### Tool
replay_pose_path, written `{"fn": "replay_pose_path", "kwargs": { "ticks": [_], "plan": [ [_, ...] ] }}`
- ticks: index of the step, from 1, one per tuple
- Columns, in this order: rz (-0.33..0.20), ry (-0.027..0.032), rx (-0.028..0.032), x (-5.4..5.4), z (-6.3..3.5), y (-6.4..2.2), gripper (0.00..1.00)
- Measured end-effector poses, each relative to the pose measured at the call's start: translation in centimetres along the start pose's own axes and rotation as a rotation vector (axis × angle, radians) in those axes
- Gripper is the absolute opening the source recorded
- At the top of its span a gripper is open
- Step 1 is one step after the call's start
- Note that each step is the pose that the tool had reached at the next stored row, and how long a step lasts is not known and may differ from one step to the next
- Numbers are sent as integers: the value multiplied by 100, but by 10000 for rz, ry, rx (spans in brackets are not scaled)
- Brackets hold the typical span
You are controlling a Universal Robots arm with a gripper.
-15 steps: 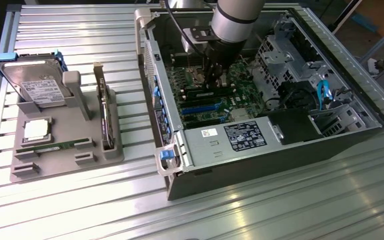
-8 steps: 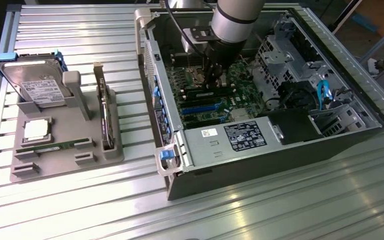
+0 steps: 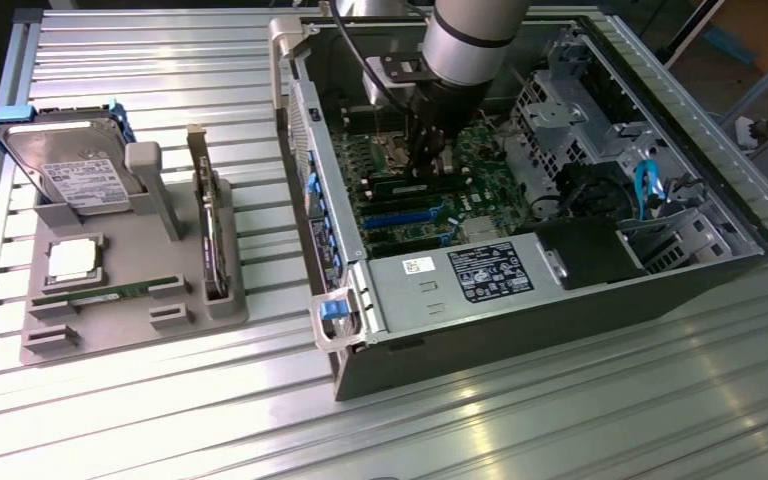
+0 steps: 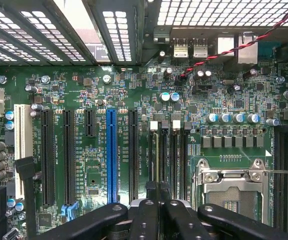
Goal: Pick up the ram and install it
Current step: 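Press down the ram until it locks into place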
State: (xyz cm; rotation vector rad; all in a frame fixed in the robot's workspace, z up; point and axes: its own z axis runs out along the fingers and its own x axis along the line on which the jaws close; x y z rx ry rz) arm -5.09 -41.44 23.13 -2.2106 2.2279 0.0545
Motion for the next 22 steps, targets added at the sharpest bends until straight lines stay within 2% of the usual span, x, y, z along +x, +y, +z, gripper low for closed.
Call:
{"fn": "replay_pose_path", "kwargs": {
  "ticks": [5, 13, 18, 22],
  "plan": [
    [0, 1, -1, 0, -21, 1, 11],
    [0, 4, -2, -3, -130, 3, 11],
    [-2, 2, -1, -3, -133, 5, 11],
    [0, 3, -1, -3, -131, 76, 11]
  ]
}}
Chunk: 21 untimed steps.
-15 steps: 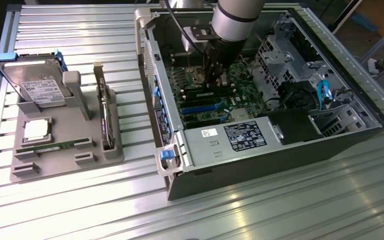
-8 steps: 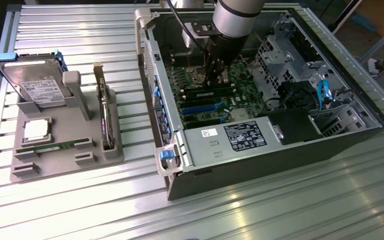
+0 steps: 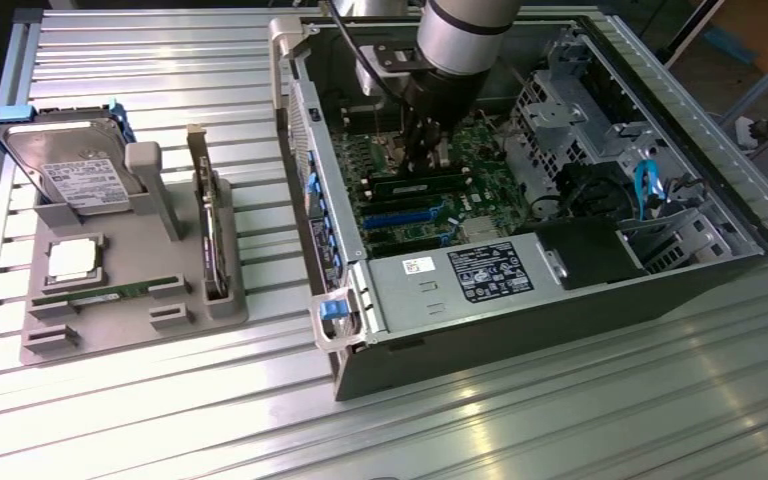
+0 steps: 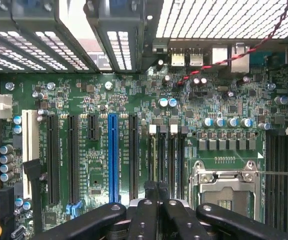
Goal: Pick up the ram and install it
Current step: 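Press down the ram until it locks into place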
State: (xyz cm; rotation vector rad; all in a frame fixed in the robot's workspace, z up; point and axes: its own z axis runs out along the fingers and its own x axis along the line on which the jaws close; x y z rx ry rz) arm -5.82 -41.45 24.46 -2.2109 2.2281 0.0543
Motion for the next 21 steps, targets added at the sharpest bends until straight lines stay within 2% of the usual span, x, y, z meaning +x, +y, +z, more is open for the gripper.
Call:
{"fn": "replay_pose_path", "kwargs": {
  "ticks": [7, 9, 14, 17, 21],
  "plan": [
    [0, -1, 6, 3, 6, 225, 11],
    [1, -1, 6, 4, 7, 264, 11],
    [1, 1, 5, 5, 8, 271, 11],
    [2, 0, 9, 9, 89, 272, 11],
    [1, 0, 9, 15, 97, 271, 11]
  ]
}}
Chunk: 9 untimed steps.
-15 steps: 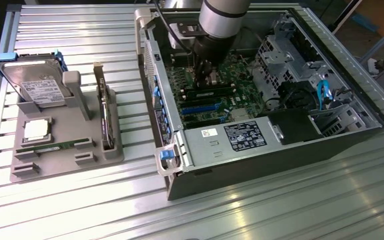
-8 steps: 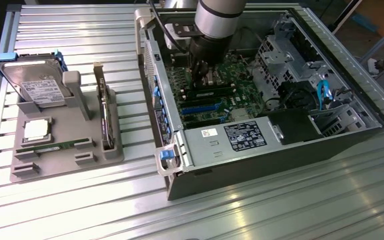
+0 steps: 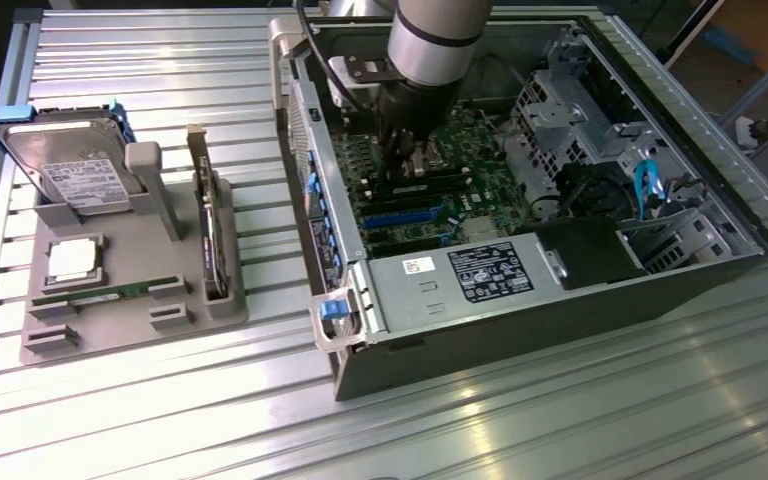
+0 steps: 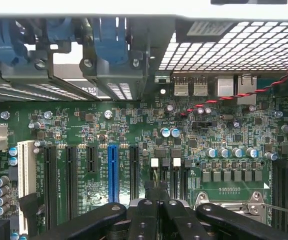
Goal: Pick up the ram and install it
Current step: 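Press down the ram until it locks into place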
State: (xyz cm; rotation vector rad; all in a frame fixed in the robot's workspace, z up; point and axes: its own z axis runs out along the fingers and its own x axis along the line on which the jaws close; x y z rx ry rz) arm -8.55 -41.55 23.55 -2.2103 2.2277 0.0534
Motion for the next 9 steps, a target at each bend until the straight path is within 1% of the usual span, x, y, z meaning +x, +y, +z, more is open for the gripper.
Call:
{"fn": "replay_pose_path", "kwargs": {
  "ticks": [9],
  "plan": [
    [0, -11, 0, 5, 20, 0, 11]
  ]
}}
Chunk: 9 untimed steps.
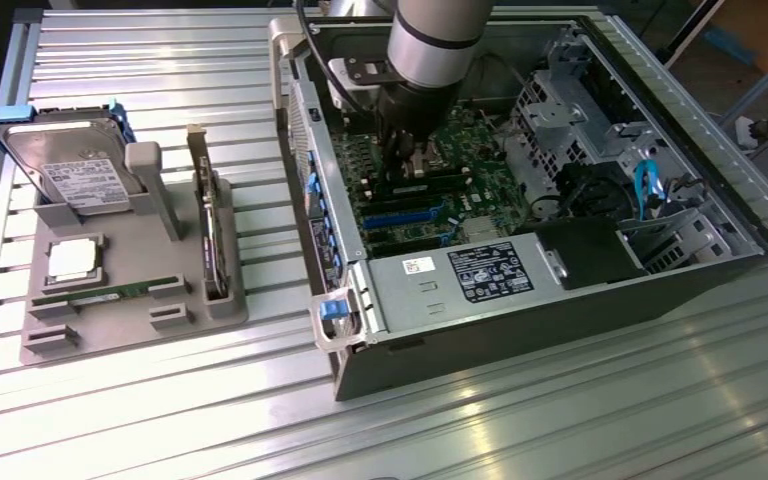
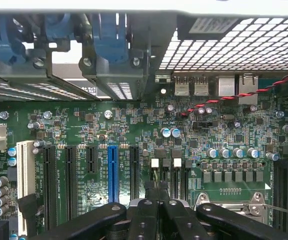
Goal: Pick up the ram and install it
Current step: 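Press down the ram until it locks into place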
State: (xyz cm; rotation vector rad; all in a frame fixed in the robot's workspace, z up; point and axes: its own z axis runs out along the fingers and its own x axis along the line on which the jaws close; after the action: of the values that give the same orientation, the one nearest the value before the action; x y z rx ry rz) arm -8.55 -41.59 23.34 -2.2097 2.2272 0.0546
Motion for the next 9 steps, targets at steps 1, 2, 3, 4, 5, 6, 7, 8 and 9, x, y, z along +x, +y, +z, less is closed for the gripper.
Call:
{"fn": "replay_pose_path", "kwargs": {
  "ticks": [1, 2, 3, 4, 5, 6, 7, 8, 9],
  "plan": [
    [-1, 0, 0, 0, 1, 0, 11],
    [0, 1, -1, 1, 1, 0, 11],
    [0, 1, -1, 1, 2, 0, 11],
    [0, 0, -1, 1, 3, 0, 11],
    [-1, 0, -1, 1, 6, 0, 11],
    [0, 0, 0, 1, 10, 0, 11],
    [-1, 1, -1, 1, 13, 0, 11],
    [-1, 3, -1, 1, 14, 0, 11],
    [0, 1, -2, 1, 15, 0, 11]
  ]
}}
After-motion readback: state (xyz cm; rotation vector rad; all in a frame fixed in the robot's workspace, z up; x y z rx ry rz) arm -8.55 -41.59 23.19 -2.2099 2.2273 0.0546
